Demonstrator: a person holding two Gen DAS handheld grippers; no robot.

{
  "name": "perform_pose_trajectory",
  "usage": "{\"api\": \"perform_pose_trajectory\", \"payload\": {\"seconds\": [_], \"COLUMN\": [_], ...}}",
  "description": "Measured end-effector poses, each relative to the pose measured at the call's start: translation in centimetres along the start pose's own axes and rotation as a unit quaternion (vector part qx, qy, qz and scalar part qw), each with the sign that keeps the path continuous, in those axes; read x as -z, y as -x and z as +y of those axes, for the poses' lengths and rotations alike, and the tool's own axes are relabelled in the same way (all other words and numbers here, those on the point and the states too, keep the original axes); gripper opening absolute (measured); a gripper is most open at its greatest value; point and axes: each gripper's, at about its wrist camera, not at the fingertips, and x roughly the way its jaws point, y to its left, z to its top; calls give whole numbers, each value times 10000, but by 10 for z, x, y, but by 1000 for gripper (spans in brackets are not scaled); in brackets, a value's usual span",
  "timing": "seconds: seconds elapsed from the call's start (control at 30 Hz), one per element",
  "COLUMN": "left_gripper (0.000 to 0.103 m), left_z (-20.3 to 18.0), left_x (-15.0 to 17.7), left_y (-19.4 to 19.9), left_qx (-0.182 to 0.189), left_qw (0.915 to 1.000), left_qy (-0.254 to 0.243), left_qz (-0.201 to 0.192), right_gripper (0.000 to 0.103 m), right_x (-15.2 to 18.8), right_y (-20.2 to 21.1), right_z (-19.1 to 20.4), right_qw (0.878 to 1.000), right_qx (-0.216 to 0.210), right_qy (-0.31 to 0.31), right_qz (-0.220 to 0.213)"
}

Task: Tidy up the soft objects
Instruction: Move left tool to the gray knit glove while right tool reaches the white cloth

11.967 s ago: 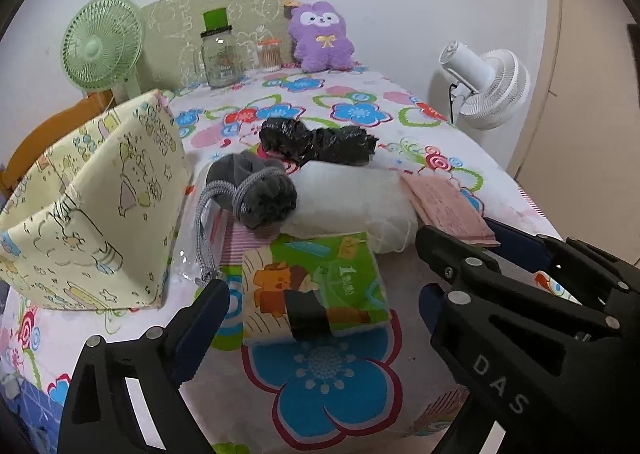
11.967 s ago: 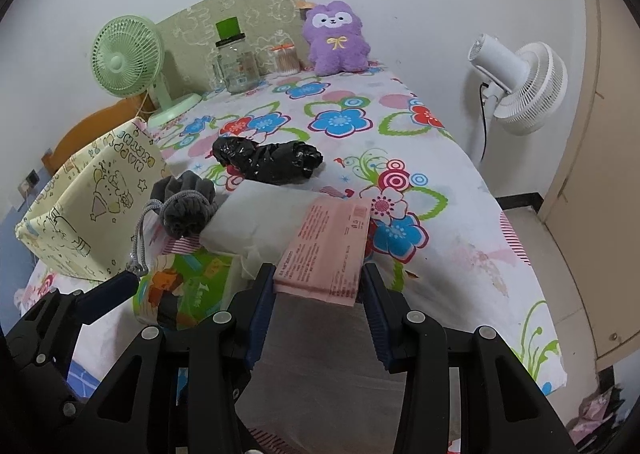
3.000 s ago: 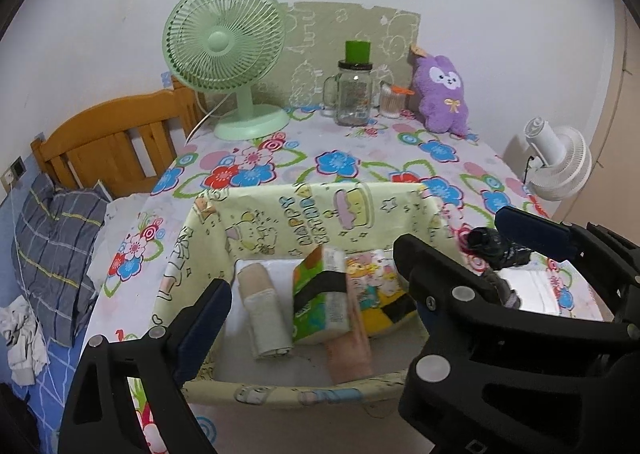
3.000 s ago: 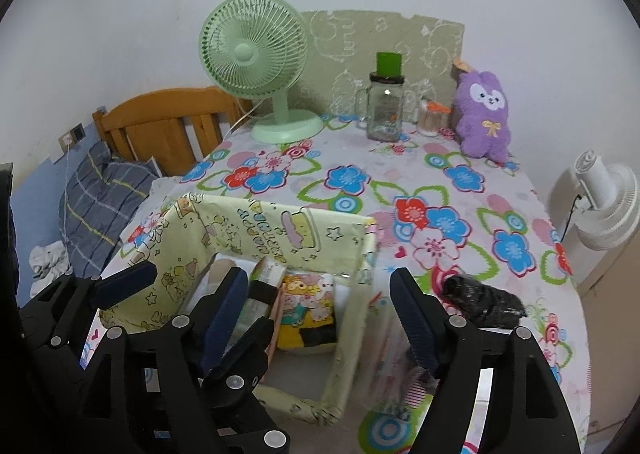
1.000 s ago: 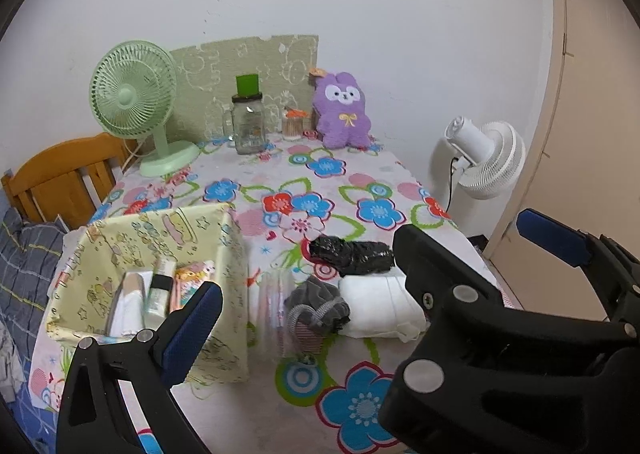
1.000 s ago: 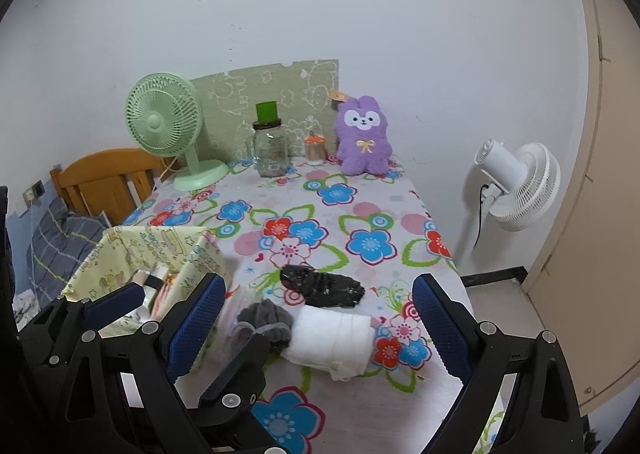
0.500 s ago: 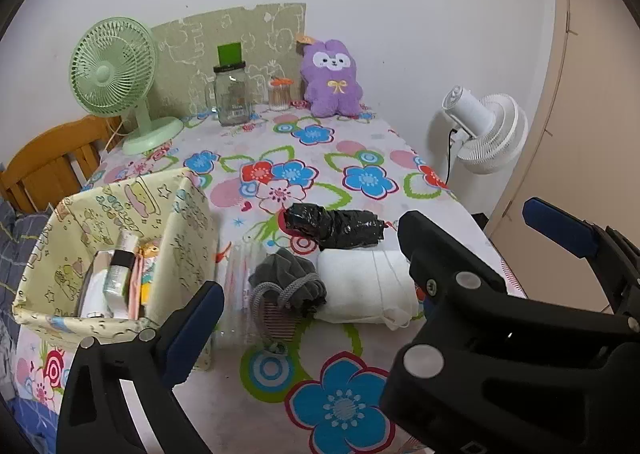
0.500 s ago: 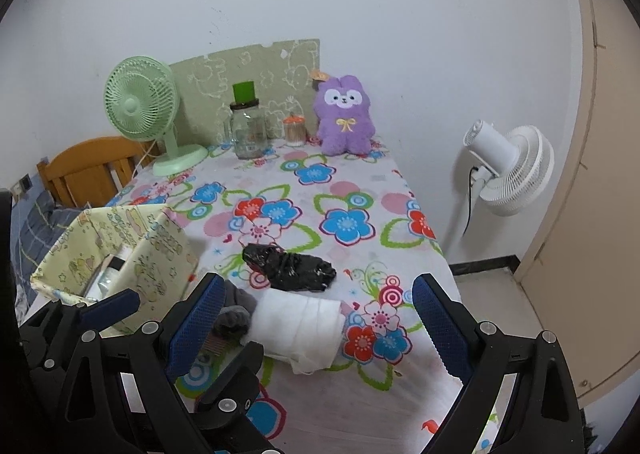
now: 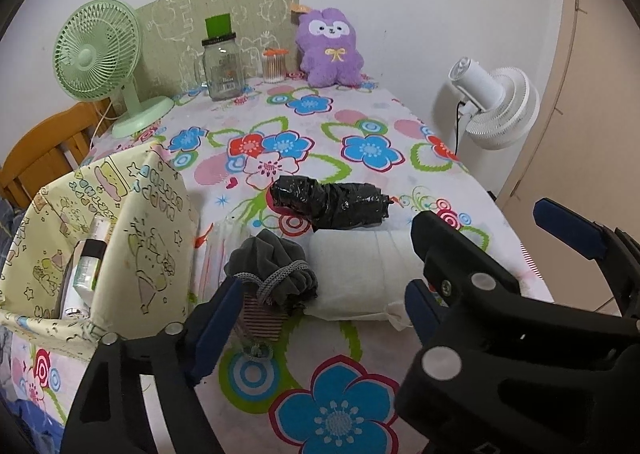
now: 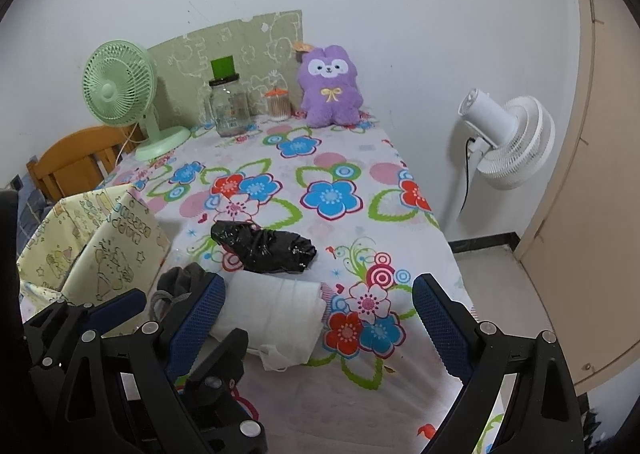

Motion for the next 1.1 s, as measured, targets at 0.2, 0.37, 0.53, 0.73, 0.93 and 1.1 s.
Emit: {"api": "perform_pose_trajectory", "payload": {"seconds": [0.2, 0.37, 0.53, 0.73, 0.93, 1.1], "left_gripper": [80, 73, 68, 65, 51, 40], "left_z": [0, 3, 6, 13, 16, 16], "left_x": [-3, -6, -8, -9, -9, -8], "left_y": [-9, -23, -33, -45, -48, -47], "left_qx": [-88, -119, -231, -304, -259, -354], "left_qw": [9999, 9996, 9991, 9979, 9979, 9982], "left_qy": [-39, 35, 67, 177, 180, 82], "left_qz": [32, 243, 350, 545, 567, 480], "right_gripper": [96, 96, 96, 96, 96, 97], "right_x": [0, -2, -1, -2, -2, 0], "right_y": [-11, -20, -29, -38, -47, -55], "right_z": [-2, -5, -7, -7, -5, 0], "right_qw": [10000, 9998, 9996, 9992, 9984, 9978], "right_qx": [-18, -36, -53, -110, -239, -301], "right_qy": [-14, -59, -105, -149, -183, -154], "right_qz": [97, 166, 258, 364, 470, 570]}}
